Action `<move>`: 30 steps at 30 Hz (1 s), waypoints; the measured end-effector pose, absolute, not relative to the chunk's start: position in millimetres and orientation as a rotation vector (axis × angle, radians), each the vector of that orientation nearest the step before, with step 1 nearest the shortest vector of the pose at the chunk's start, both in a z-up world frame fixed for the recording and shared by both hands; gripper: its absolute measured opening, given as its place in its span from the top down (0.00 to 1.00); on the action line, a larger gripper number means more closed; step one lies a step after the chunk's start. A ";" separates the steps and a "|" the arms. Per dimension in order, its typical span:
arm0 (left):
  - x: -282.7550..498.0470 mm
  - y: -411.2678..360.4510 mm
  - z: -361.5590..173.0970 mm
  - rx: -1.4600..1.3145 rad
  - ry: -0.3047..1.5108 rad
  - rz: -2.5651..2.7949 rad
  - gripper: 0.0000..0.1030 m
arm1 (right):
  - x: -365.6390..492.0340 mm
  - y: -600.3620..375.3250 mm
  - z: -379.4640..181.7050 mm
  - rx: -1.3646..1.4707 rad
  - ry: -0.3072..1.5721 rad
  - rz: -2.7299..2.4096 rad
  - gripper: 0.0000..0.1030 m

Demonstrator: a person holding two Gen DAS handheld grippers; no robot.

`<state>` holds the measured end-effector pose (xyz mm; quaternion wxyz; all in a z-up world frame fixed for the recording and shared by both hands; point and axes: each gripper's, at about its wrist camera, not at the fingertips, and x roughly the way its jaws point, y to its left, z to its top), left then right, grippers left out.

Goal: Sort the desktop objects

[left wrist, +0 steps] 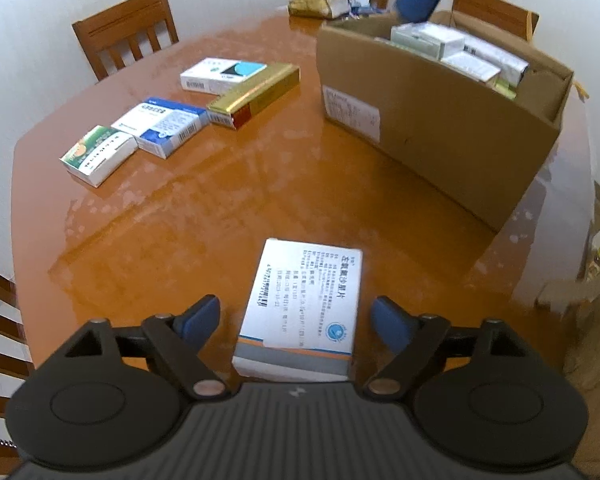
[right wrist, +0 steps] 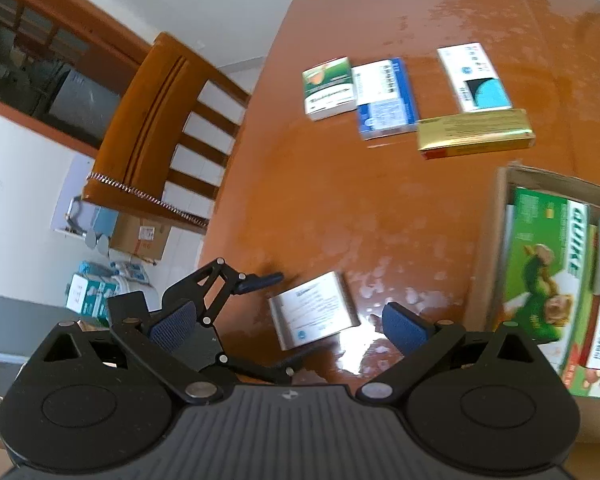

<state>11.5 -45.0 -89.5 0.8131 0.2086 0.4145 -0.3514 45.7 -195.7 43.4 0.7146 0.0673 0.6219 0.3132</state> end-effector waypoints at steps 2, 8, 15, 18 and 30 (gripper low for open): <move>8.6 -41.8 -87.9 0.427 0.894 -0.730 0.19 | 43.5 -184.7 42.0 0.141 1.377 0.697 0.01; -7.2 -29.2 -86.1 0.350 0.931 -0.644 0.17 | 42.8 -145.0 21.0 0.082 1.377 0.665 0.01; -21.8 -11.5 -87.0 0.271 0.984 -0.597 0.14 | 38.3 -106.7 -21.9 -0.029 1.463 0.663 0.01; -23.2 -3.9 -88.8 0.234 1.003 -0.580 0.14 | 37.7 -94.3 -42.4 -0.100 1.485 0.657 0.01; -30.7 10.4 -92.2 0.185 1.034 -0.559 0.14 | 30.8 -67.6 -91.3 -0.361 1.506 0.664 0.01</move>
